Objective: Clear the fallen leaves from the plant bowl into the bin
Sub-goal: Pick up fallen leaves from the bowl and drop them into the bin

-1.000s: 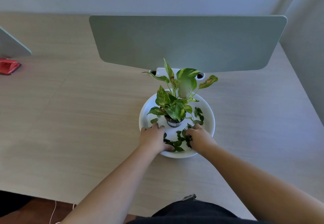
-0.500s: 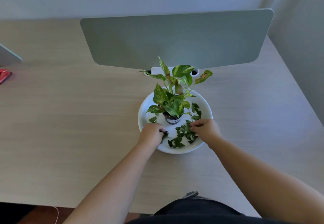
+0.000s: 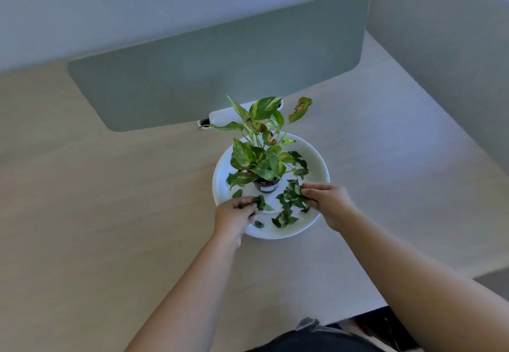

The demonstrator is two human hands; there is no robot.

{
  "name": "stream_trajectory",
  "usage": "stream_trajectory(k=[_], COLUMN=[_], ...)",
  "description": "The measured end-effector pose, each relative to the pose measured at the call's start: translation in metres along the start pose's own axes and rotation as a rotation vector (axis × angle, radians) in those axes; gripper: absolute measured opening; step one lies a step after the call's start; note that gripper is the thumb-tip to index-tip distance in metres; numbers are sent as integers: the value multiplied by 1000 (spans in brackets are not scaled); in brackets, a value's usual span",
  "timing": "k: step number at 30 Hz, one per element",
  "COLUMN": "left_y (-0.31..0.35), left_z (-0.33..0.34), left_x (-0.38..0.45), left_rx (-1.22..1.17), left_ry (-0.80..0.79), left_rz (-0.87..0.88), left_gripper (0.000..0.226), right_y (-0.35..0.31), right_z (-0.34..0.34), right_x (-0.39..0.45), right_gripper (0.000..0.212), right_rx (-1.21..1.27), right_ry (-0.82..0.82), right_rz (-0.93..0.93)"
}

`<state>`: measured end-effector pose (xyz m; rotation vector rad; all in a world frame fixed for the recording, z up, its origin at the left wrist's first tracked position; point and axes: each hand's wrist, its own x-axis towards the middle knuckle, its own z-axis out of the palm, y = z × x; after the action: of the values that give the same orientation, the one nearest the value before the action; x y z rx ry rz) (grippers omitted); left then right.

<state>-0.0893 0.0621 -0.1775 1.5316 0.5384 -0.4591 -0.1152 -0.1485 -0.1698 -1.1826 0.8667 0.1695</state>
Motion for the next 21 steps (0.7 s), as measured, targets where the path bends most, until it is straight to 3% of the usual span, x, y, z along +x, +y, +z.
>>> stream_trajectory(k=[6, 12, 21], left_y=[1, 1, -11], left_z=[32, 48, 150], left_x=[-4, -15, -78], left_rx=[-94, -192, -73], left_ry=[-154, -214, -488], left_rz=[-148, -188, -214], left_gripper=[11, 13, 12], right_y=[10, 9, 12], right_z=[-35, -42, -152], right_x=[-26, -38, -74], right_gripper=[13, 15, 12], right_rx=[344, 379, 567], right_ry=[40, 23, 157], right_rz=[-26, -22, -93])
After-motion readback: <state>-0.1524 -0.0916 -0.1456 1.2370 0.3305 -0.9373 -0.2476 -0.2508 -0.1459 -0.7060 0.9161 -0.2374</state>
